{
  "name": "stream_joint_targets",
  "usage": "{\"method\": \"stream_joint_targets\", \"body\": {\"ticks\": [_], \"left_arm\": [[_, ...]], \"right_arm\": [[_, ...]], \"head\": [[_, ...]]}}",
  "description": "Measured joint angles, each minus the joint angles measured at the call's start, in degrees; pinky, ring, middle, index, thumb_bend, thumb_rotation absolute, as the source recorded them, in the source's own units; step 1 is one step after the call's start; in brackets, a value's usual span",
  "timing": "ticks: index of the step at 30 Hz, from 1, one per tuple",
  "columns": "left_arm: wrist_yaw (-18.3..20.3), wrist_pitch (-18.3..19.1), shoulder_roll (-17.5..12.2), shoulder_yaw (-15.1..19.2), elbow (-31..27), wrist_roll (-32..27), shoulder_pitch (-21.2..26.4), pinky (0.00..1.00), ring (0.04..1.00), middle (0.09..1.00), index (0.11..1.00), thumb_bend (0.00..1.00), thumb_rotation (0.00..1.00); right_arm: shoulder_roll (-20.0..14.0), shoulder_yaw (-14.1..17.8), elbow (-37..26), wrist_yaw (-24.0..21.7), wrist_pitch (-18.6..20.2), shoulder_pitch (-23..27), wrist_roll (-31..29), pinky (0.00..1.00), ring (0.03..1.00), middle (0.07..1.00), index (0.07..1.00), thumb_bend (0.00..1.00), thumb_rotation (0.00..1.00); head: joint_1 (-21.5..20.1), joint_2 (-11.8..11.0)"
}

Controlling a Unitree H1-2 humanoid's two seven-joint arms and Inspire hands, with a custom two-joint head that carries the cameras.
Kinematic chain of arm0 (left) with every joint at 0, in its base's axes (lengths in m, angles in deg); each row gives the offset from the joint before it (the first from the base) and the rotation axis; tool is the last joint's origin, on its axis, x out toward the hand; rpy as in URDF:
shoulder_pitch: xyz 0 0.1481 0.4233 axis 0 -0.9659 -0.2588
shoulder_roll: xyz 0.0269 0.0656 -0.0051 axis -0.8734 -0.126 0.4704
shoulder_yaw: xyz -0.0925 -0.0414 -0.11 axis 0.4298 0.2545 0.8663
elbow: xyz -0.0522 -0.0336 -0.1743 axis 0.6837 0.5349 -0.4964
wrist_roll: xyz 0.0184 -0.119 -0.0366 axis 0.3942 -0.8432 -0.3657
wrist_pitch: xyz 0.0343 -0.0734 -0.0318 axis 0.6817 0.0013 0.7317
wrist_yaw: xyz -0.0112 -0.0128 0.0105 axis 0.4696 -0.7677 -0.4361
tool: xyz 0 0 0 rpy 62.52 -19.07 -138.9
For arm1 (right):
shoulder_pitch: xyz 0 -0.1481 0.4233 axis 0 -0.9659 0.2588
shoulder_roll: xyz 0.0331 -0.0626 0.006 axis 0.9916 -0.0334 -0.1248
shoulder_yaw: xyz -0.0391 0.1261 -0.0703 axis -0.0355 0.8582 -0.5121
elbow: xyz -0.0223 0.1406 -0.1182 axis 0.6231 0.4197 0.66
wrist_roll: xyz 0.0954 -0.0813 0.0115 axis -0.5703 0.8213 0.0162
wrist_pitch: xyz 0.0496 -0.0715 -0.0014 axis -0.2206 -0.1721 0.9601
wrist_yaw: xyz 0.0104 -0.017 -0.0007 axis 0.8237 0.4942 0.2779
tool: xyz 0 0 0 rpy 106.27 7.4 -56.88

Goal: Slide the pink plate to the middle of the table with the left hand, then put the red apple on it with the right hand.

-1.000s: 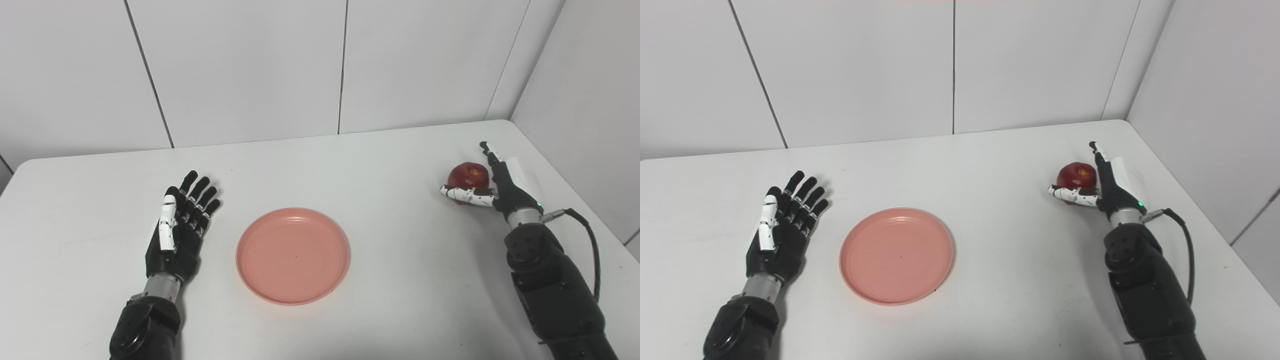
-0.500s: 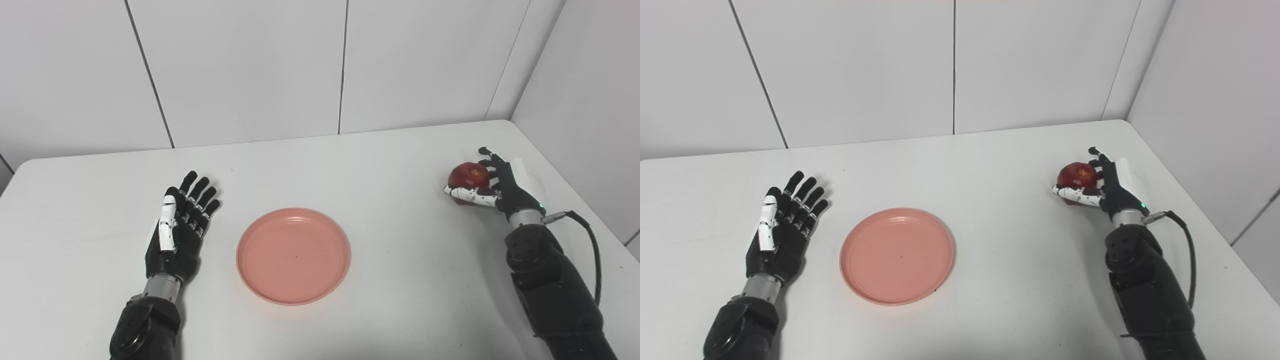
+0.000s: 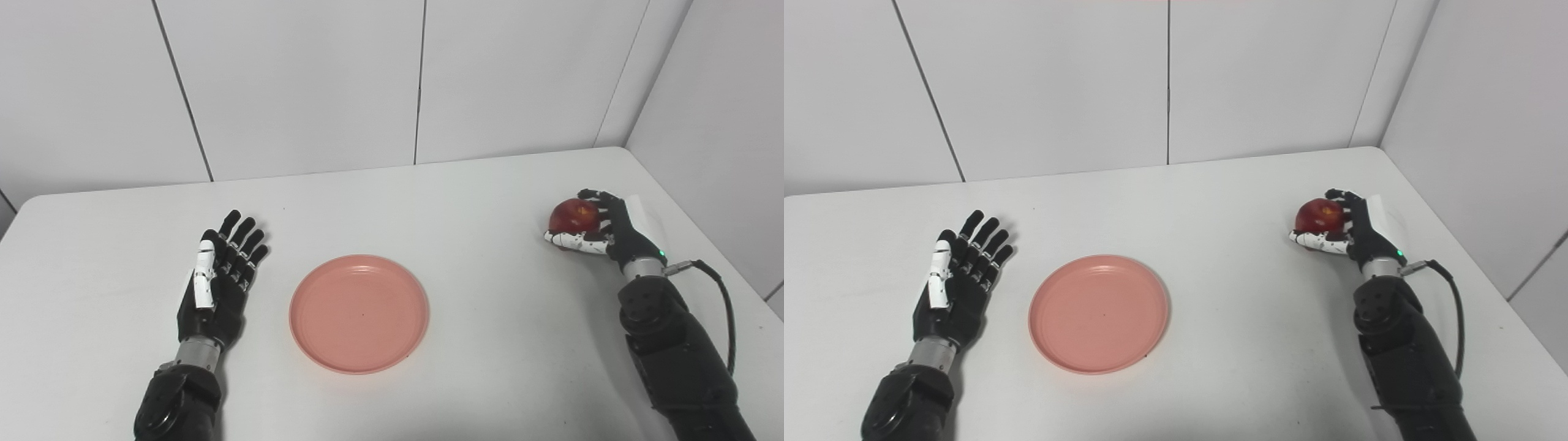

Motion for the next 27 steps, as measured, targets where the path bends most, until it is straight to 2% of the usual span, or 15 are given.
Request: {"method": "stream_joint_targets", "body": {"ticks": [2,6,12,15,18,27], "left_arm": [[0.0,0.0,0.01,0.0,-0.01,0.0,-0.02,0.93,0.926,0.934,0.921,0.39,1.0],[-0.03,0.01,0.02,0.02,-0.05,-0.01,-0.03,0.94,0.929,0.937,0.924,0.38,1.0],[-0.08,0.07,0.03,0.01,-0.11,-0.01,-0.04,0.93,0.922,0.933,0.921,0.38,1.0],[-0.17,0.17,0.05,0.0,-0.18,-0.01,-0.08,0.93,0.924,0.934,0.921,0.38,1.0],[-0.21,0.18,0.05,-0.06,-0.24,-0.01,-0.11,0.93,0.925,0.933,0.922,0.38,1.0],[-0.59,0.19,0.15,-0.63,-0.46,0.05,-0.24,0.93,0.923,0.931,0.919,0.39,1.0]], "right_arm": [[0.0,0.0,0.05,0.0,-0.12,0.05,-0.34,0.54,0.595,0.632,0.628,0.81,0.22],[-0.04,-0.07,1.48,0.06,-2.45,0.46,-0.9,0.5,0.542,0.575,0.557,0.75,0.15],[-0.41,-0.52,3.53,0.97,-4.26,1.56,-0.78,0.44,0.493,0.523,0.498,0.7,0.12],[-0.41,-0.59,4.0,1.69,-4.62,1.64,-0.78,0.42,0.486,0.513,0.5,0.65,0.04],[-0.4,-0.61,4.24,2.04,-5.38,1.64,-0.77,0.43,0.499,0.529,0.487,0.53,0.12],[-0.3,0.07,3.47,2.28,-5.38,1.55,-1.02,0.44,0.502,0.526,0.487,0.51,0.13]], "head": [[0.0,0.0],[0.18,0.35],[0.18,0.35],[0.18,0.62],[0.35,0.62],[1.05,0.09]]}}
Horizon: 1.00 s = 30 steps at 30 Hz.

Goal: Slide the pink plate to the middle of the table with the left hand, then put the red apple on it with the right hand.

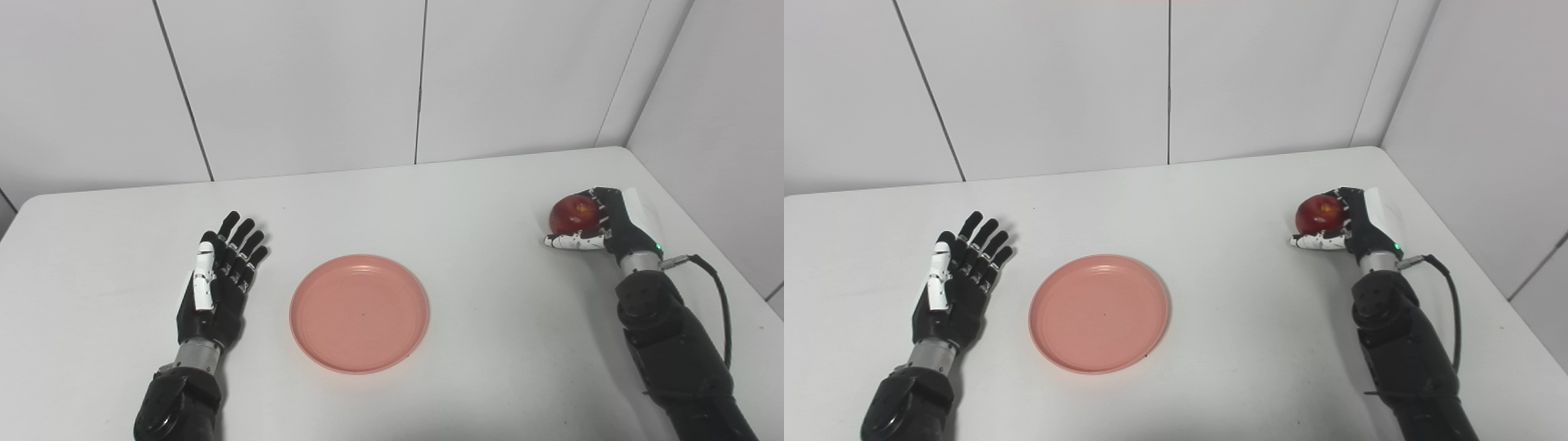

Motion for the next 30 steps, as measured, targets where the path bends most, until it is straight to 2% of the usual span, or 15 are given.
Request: {"method": "stream_joint_targets", "body": {"ticks": [6,13,16,21,26,30], "left_arm": [[-0.21,0.0,0.06,-0.39,0.0,0.17,-0.03,0.94,0.928,0.933,0.923,0.38,1.0],[-1.3,0.0,0.9,-0.67,-0.34,0.3,-0.23,0.92,0.922,0.93,0.915,0.37,1.0],[-1.46,0.0,1.05,-0.9,-0.45,1.06,-0.31,0.92,0.919,0.928,0.912,0.38,1.0],[-2.1,0.0,1.53,-0.88,-0.57,1.16,-0.31,0.92,0.918,0.925,0.908,0.38,1.0],[-2.63,0.0,2.31,-1.32,-0.9,1.37,-0.49,0.93,0.926,0.93,0.916,0.38,1.0],[-2.87,0.0,2.75,-1.56,-1.23,1.4,-0.74,0.93,0.924,0.931,0.916,0.38,1.0]], "right_arm": [[0.09,0.73,-3.48,0.0,-0.01,-0.3,-1.09,0.43,0.492,0.516,0.487,0.51,0.13],[1.16,0.54,-11.39,-1.28,0.11,-0.77,-1.8,0.42,0.48,0.506,0.486,0.51,0.13],[1.9,-0.37,-13.95,-2.78,1.26,-0.8,-1.59,0.38,0.456,0.502,0.487,0.51,0.13],[3.59,-2.23,-18.95,-5.19,3.02,-0.84,-1.48,0.39,0.459,0.5,0.486,0.51,0.13],[5.08,-4.63,-22.84,-6.98,3.08,-0.87,-0.64,0.4,0.457,0.495,0.486,0.51,0.13],[6.53,-6.29,-25.78,-8.56,3.43,-0.9,-0.14,0.38,0.441,0.49,0.486,0.51,0.13]], "head": [[1.4,-0.35],[2.11,-0.79],[2.55,-1.14],[3.52,-1.49],[7.64,-1.93],[8.7,-2.11]]}}
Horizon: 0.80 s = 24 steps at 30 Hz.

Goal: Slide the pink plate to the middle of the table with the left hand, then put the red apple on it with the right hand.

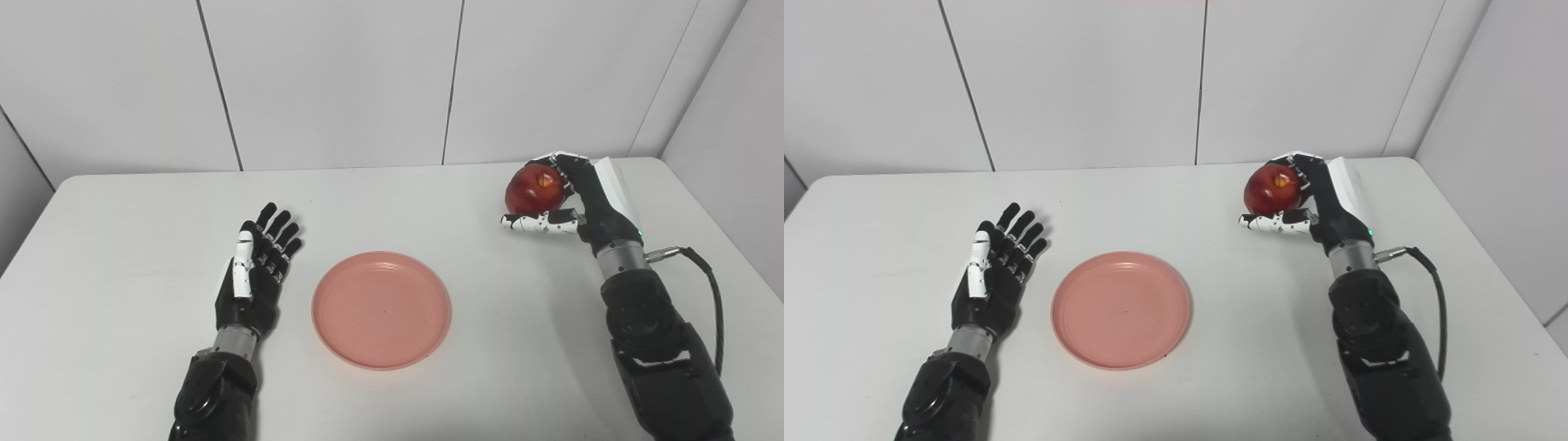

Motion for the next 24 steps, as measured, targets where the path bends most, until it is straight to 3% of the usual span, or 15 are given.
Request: {"method": "stream_joint_targets", "body": {"ticks": [4,15,24], "left_arm": [[-0.37,0.0,0.32,-0.47,-0.1,0.87,-0.01,0.93,0.921,0.93,0.913,0.38,1.0],[-2.78,0.32,2.42,-1.64,-0.61,2.74,-0.01,0.92,0.918,0.926,0.914,0.38,1.0],[-4.5,0.47,3.46,-1.82,-0.86,3.74,0.06,0.91,0.909,0.913,0.903,0.37,1.0]], "right_arm": [[1.27,-0.92,-0.13,-0.91,-0.06,-0.02,-0.41,0.35,0.426,0.484,0.485,0.51,0.13],[4.78,-5.14,-2.71,-4.3,-0.05,0.0,0.17,0.4,0.454,0.491,0.485,0.51,0.13],[8.54,-10.07,-3.19,-6.31,-0.04,0.17,2.01,0.37,0.45,0.494,0.486,0.51,0.13]], "head": [[2.98,0.61],[8.25,2.28],[9.23,2.2]]}}
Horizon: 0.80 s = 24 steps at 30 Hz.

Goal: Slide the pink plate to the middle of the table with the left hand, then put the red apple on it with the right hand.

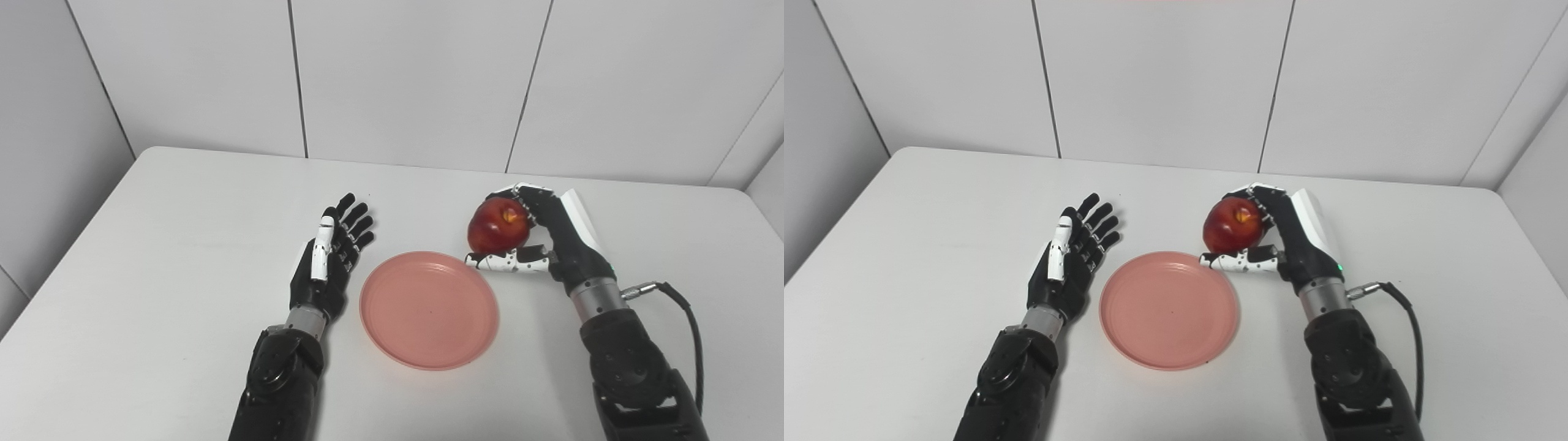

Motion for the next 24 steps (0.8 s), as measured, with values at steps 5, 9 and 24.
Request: {"method": "stream_joint_targets", "body": {"ticks": [5,9,24], "left_arm": [[-0.01,0.0,0.0,-0.06,0.01,0.27,0.03,0.91,0.913,0.916,0.906,0.39,1.0],[-0.18,0.0,-0.01,0.02,0.01,0.68,0.05,0.91,0.917,0.92,0.91,0.39,1.0],[-0.56,-0.01,0.19,0.47,-0.34,0.97,0.07,0.9,0.909,0.917,0.908,0.38,1.0]], "right_arm": [[1.26,-1.19,0.0,-1.26,0.0,0.01,0.35,0.37,0.449,0.491,0.485,0.51,0.13],[1.92,-1.71,0.02,-1.51,0.0,-0.05,0.21,0.38,0.45,0.494,0.486,0.51,0.13],[3.71,-4.56,2.63,-1.61,-0.82,-1.38,0.89,0.37,0.439,0.487,0.486,0.51,0.13]], "head": [[0.62,-0.18],[1.14,-0.35],[4.13,-1.32]]}}
